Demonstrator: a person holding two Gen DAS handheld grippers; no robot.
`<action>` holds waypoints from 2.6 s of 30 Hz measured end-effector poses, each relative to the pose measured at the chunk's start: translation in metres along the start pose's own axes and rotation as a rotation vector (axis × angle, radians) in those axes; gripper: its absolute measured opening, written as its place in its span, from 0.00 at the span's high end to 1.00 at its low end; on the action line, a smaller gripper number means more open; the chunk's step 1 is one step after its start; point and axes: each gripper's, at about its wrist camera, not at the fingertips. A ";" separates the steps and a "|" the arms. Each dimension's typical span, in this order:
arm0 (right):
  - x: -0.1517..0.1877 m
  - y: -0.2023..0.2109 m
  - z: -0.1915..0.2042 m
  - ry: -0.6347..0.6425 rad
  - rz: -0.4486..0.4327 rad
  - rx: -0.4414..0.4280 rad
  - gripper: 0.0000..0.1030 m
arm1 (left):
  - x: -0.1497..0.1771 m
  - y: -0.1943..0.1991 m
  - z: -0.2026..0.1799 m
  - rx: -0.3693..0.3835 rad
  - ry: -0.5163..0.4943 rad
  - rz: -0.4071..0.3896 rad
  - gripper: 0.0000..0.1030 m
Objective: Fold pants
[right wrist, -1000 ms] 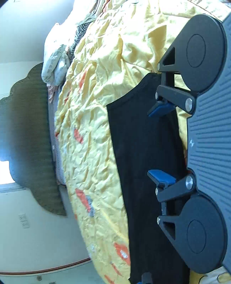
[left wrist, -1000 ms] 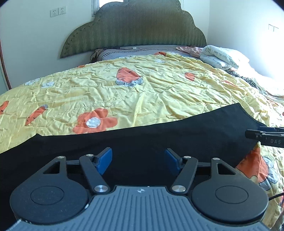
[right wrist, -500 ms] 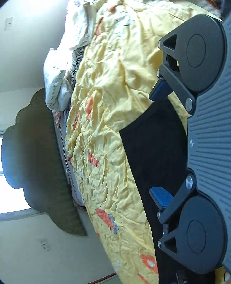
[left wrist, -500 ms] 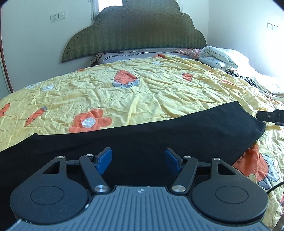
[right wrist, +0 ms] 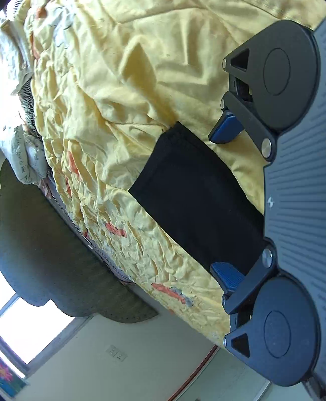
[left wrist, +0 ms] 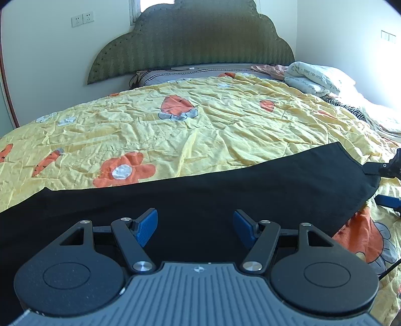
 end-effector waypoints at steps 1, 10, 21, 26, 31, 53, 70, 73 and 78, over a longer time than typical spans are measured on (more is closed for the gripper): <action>0.003 0.000 0.001 -0.005 -0.004 -0.008 0.01 | -0.001 -0.002 0.000 0.001 -0.001 0.003 0.32; 0.000 -0.004 -0.015 -0.109 -0.154 -0.029 0.12 | -0.007 -0.010 -0.001 0.035 0.023 0.039 0.32; -0.018 -0.020 -0.045 -0.286 -0.156 -0.039 0.85 | -0.012 -0.040 -0.011 0.085 -0.016 0.176 0.32; -0.015 -0.009 0.013 0.109 -0.200 0.091 0.87 | -0.028 -0.034 0.006 0.184 0.130 0.132 0.30; 0.019 -0.003 0.087 0.611 -0.245 0.191 0.87 | -0.042 -0.051 0.024 0.456 0.410 0.176 0.22; 0.126 0.002 0.140 1.225 -0.186 0.175 0.87 | -0.069 -0.172 -0.035 0.820 0.735 0.420 0.58; 0.125 -0.031 0.153 1.225 -0.146 0.282 0.68 | -0.064 -0.166 -0.051 0.757 0.590 0.402 0.74; 0.118 -0.022 0.153 1.202 -0.164 0.285 0.68 | -0.063 -0.164 -0.050 0.760 0.587 0.393 0.76; 0.119 -0.022 0.154 1.315 -0.145 0.385 0.68 | -0.062 -0.157 -0.047 0.777 0.579 0.377 0.86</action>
Point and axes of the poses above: each gripper's, at about its wrist camera, not at the fingertips, and y roughly against the way its jaws point, z to its left, x to its underside, and after that the axes turned 2 degrees about z, right-handed
